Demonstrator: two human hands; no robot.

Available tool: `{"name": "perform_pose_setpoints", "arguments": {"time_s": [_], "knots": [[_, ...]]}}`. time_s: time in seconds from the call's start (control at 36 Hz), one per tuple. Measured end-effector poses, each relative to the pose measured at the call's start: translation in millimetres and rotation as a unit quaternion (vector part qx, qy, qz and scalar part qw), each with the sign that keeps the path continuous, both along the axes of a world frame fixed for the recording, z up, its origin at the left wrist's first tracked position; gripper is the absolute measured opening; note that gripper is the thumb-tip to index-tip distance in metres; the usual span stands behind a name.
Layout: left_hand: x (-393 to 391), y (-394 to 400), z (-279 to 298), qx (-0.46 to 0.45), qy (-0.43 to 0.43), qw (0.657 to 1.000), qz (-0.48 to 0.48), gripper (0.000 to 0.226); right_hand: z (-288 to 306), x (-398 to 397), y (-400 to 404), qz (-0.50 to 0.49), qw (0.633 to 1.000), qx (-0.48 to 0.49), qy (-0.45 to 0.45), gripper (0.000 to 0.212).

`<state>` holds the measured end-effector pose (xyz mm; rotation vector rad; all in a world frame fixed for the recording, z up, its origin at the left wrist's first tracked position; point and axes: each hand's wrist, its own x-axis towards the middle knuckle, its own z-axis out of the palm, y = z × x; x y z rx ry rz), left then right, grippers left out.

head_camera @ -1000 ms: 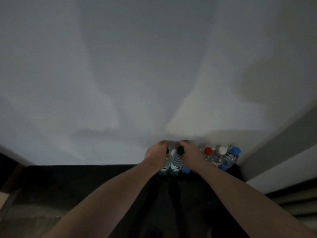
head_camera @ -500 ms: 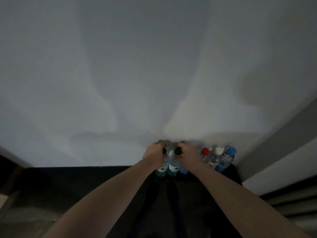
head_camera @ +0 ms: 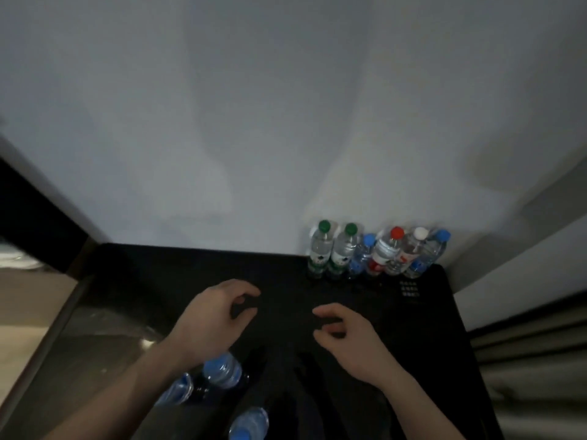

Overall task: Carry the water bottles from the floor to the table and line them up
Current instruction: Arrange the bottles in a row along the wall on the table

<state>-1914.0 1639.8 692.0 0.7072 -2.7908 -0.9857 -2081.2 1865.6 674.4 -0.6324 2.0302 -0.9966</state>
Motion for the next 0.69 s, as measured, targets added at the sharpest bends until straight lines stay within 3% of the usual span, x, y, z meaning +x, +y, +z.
{"name": "perform_pose_setpoints", "arguments": {"time_s": [0.22, 0.36, 0.53, 0.69], "knots": [[112.3, 15.7, -27.3, 0.032, 0.007, 0.994, 0.105, 0.028, -26.8, 91.0, 5.9, 0.085, 0.994, 0.054, -0.031, 0.037], [136.7, 24.2, -44.9, 0.036, -0.068, 0.996, 0.040, 0.042, -36.1, 124.6, 0.8, 0.138, 0.987, 0.084, -0.014, 0.042], [133.1, 17.9, -64.3, 0.004, -0.087, 0.996, -0.018, 0.066, -45.1, 156.4, 1.4, 0.153, 0.984, 0.087, 0.007, 0.056], [115.1, 19.3, -72.5, -0.005, -0.114, 0.993, -0.032, 0.059, -51.5, 180.4, 0.1, 0.158, 0.980, 0.109, 0.045, 0.049]]}}
